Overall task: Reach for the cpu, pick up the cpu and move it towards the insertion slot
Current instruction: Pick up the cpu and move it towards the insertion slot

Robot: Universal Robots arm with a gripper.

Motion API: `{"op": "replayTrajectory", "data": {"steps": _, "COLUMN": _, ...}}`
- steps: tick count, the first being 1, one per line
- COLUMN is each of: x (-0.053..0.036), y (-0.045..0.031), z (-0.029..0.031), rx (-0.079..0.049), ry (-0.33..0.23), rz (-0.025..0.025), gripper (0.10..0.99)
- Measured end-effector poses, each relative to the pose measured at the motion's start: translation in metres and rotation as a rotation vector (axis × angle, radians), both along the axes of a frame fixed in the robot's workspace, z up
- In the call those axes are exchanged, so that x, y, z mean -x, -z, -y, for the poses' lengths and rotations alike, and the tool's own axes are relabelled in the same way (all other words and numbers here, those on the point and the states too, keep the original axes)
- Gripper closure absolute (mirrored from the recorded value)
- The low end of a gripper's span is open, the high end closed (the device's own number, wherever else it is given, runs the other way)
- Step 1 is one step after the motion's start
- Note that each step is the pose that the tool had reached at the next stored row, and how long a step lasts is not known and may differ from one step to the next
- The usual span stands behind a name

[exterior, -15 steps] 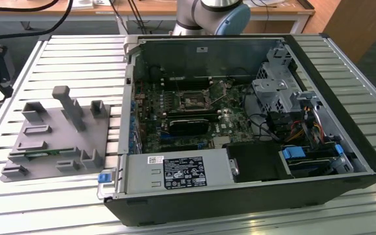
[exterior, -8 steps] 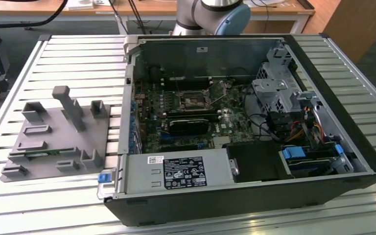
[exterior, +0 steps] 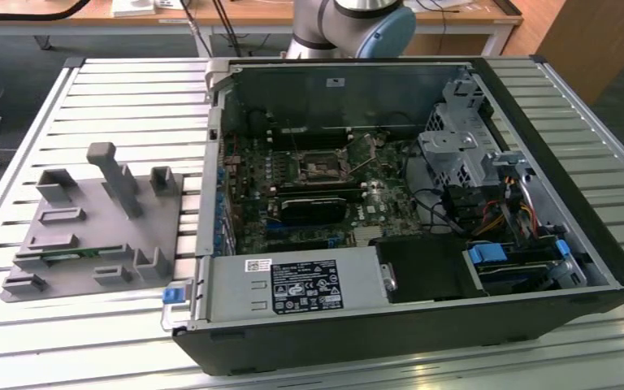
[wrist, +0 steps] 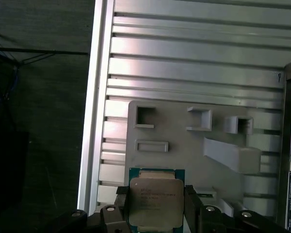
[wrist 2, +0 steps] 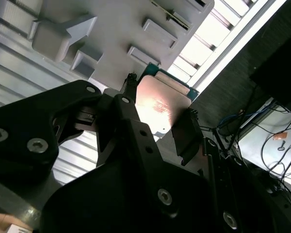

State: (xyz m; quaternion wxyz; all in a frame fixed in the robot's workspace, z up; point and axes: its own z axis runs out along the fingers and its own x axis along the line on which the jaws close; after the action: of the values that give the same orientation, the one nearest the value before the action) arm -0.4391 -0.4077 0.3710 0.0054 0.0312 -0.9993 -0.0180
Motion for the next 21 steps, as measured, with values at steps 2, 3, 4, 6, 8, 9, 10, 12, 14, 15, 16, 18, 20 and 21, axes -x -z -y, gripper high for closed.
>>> {"op": "replayTrajectory", "data": {"steps": 2, "x": 0.0, "y": -0.0058, "z": -0.0002, "rx": 0.0, "ry": 0.0, "rz": -0.0001, "gripper": 0.545}}
{"op": "replayTrajectory", "data": {"steps": 3, "x": 0.0, "y": -0.0085, "z": -0.0002, "rx": 0.0, "ry": 0.0, "rz": 0.0, "gripper": 0.545}}
{"op": "replayTrajectory", "data": {"steps": 4, "x": 0.0, "y": -0.0113, "z": -0.0002, "rx": 0.0, "ry": 0.0, "rz": 0.0, "gripper": 0.545}}
{"op": "replayTrajectory", "data": {"steps": 6, "x": 0.0, "y": -0.0176, "z": -0.0003, "rx": 0.0, "ry": 0.0, "rz": -0.0001, "gripper": 0.545}}
{"op": "replayTrajectory", "data": {"steps": 8, "x": 0.0, "y": -0.0232, "z": -0.0003, "rx": 0.0, "ry": 0.0, "rz": 0.0, "gripper": 0.545}}
{"op": "replayTrajectory", "data": {"steps": 9, "x": 0.0, "y": -0.0261, "z": -0.0004, "rx": 0.0, "ry": 0.0, "rz": -0.0001, "gripper": 0.545}}
{"op": "replayTrajectory", "data": {"steps": 10, "x": 0.0, "y": -0.029, "z": -0.0004, "rx": 0.0, "ry": 0.0, "rz": -0.0001, "gripper": 0.545}}
{"op": "replayTrajectory", "data": {"steps": 12, "x": 0.0, "y": -0.0335, "z": -0.0004, "rx": 0.0, "ry": 0.0, "rz": 0.0, "gripper": 0.545}}
{"op": "replayTrajectory", "data": {"steps": 14, "x": -0.001, "y": -0.035, "z": -0.0004, "rx": 0.0, "ry": 0.0, "rz": 0.0003, "gripper": 0.545}}
{"op": "replayTrajectory", "data": {"steps": 15, "x": -0.0023, "y": -0.0354, "z": -0.0004, "rx": 0.0, "ry": 0.0, "rz": 0.0, "gripper": 0.545}}
{"op": "replayTrajectory", "data": {"steps": 16, "x": -0.0037, "y": -0.0356, "z": -0.0004, "rx": 0.0, "ry": 0.0, "rz": 0.0, "gripper": 0.545}}
{"op": "replayTrajectory", "data": {"steps": 18, "x": -0.0076, "y": -0.0357, "z": -0.0004, "rx": 0.0, "ry": 0.0, "rz": 0.0001, "gripper": 0.545}}
{"op": "replayTrajectory", "data": {"steps": 20, "x": -0.0133, "y": -0.0357, "z": -0.0004, "rx": -0.001, "ry": 0.0, "rz": 0.0, "gripper": 0.545}}
{"op": "replayTrajectory", "data": {"steps": 21, "x": -0.0168, "y": -0.0357, "z": -0.0004, "rx": -0.001, "ry": 0.0, "rz": 0.0, "gripper": 0.545}}
